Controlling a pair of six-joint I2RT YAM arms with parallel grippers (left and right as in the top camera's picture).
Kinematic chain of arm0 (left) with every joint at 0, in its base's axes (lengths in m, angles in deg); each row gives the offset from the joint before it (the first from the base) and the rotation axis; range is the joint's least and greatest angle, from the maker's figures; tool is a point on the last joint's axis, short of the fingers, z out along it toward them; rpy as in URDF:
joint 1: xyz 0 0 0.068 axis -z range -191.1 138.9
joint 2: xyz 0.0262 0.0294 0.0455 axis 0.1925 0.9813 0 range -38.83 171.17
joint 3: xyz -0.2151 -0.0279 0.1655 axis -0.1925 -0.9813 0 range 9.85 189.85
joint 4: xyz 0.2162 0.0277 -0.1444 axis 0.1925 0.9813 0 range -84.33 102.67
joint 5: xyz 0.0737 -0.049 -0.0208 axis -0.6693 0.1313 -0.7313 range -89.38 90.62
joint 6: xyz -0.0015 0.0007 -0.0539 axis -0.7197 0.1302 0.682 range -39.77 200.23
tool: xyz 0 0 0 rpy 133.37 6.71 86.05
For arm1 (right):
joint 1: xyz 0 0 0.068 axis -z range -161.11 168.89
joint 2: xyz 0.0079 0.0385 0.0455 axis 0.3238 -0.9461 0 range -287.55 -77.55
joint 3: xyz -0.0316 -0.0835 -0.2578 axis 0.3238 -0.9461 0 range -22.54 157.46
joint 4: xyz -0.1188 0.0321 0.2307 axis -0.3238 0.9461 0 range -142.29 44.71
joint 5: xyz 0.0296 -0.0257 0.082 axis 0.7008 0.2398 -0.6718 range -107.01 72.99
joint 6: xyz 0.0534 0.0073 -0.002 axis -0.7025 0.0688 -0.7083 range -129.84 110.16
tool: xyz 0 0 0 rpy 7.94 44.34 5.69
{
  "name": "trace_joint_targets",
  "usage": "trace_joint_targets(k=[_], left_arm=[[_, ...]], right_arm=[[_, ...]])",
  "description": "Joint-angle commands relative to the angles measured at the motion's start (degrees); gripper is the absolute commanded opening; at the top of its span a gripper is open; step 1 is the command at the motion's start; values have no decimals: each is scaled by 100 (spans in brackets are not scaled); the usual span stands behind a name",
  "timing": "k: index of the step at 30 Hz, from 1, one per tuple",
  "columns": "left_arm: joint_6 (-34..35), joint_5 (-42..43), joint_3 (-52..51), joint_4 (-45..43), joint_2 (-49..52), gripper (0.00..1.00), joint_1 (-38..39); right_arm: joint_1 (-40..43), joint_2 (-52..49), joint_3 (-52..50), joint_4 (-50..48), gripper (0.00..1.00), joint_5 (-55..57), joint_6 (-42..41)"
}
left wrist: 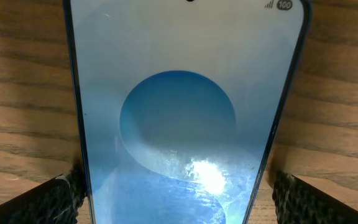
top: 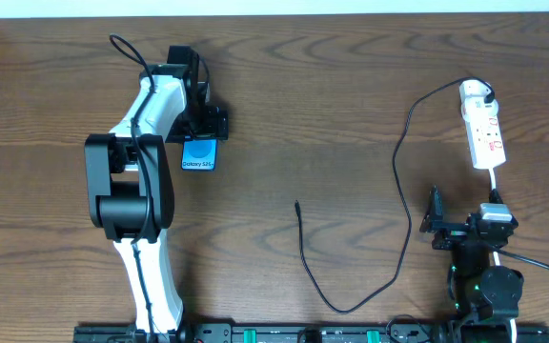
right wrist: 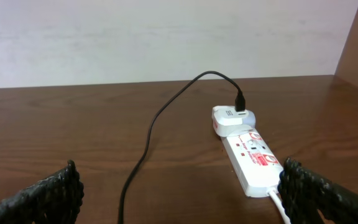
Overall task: Plug charger to phone and switch on socket
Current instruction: 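Close the left gripper on the phone's sides and hold it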
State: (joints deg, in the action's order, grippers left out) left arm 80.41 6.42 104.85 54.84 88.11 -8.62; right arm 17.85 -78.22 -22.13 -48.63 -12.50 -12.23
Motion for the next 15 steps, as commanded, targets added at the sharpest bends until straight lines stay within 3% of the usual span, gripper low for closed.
trace_joint_targets(k=[1, 15], left_arm=[[9, -50, -61, -63, 188, 98, 39], [11, -245, -79, -63, 188, 98, 46]], right_arm=[[-55, 35, -9, 22, 99, 26, -57], [-55, 35, -9, 22, 99, 26, -57]])
